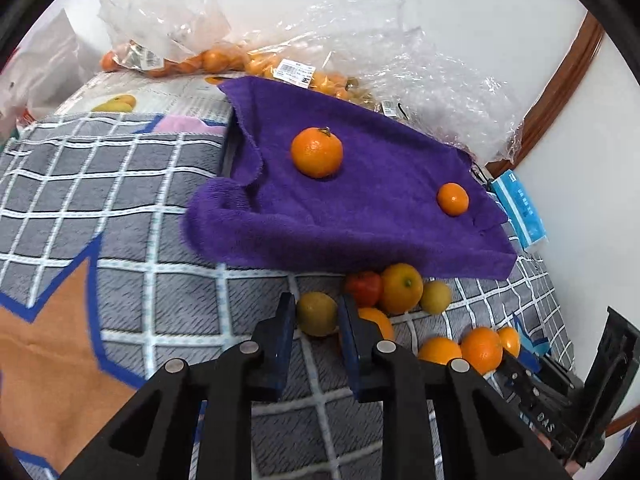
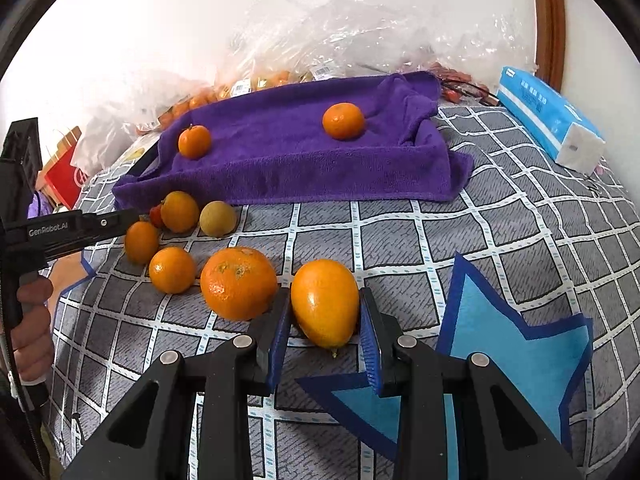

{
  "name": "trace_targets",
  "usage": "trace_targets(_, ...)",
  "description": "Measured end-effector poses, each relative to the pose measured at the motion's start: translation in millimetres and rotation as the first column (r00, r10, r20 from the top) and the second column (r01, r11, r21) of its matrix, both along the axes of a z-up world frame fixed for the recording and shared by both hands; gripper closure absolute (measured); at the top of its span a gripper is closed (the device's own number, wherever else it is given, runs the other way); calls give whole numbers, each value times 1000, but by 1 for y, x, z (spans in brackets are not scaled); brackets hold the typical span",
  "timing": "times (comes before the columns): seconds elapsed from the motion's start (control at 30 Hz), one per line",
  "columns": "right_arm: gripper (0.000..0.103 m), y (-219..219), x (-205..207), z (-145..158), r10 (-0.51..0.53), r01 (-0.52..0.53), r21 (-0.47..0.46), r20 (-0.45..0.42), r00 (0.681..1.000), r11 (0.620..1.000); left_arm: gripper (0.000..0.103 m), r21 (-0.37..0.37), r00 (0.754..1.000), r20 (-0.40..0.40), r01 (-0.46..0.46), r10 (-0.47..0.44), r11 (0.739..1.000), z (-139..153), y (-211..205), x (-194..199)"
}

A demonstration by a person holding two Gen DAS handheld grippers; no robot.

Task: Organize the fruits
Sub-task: 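Close left gripper on the yellow-green fruit while right gripper closes on the oval fruit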

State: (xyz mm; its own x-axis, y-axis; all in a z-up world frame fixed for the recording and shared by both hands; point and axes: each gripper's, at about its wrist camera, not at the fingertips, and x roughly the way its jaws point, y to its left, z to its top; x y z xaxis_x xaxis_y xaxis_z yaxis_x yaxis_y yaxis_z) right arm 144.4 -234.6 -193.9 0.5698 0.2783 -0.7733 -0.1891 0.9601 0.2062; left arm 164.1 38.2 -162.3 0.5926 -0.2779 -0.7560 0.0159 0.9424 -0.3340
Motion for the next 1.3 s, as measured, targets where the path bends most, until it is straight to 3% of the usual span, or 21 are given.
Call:
trace_targets(0.2, 70, 0, -1, 1, -4, 4, -3, 2, 1000, 1000, 81, 68, 998, 5, -58, 58, 996, 0, 17, -27)
trace_targets(0.33, 69, 0, -2, 1, -8, 8, -9, 1, 1000, 1000, 77, 64, 1000, 10, -27, 27, 998, -7, 13, -27)
trace_targets(0.47, 50, 3, -8, 2, -8, 9, -54, 9, 1000, 999, 78, 132, 998, 59, -21, 13, 991, -13, 3, -29)
trace_targets(0.5, 50, 4, -10, 2, -14, 15, -70, 14, 1000, 997, 79, 130, 998, 60, -19, 12, 991, -13, 3, -29)
trace_targets(0.57, 50, 4, -11, 2, -12, 13, -72, 15, 1000, 997, 79, 104, 998, 62, -20, 14, 994, -14, 7, -29)
trace_targets(0.7, 75, -4, -10, 1, -41, 41, -50, 9, 999, 998, 79, 16, 997, 73, -21, 20, 1000, -14, 18, -31)
trace_targets(0.83, 75, -9, -9, 1, -44, 44, -2, 8, 999, 999, 79, -89, 991, 122, -37, 48, 995, -12, 33, -39)
trace_targets(1.13, 73, -2, -8, 0, -28, 28, -24, 4, 1000, 999, 79, -88, 992, 119, -32, 43, 996, -12, 30, -36)
trace_targets(1.3, 56, 1, 0, 0, -34, 34, -25, 0, 999, 999, 79, -88, 992, 120, -30, 41, 996, -12, 30, -37)
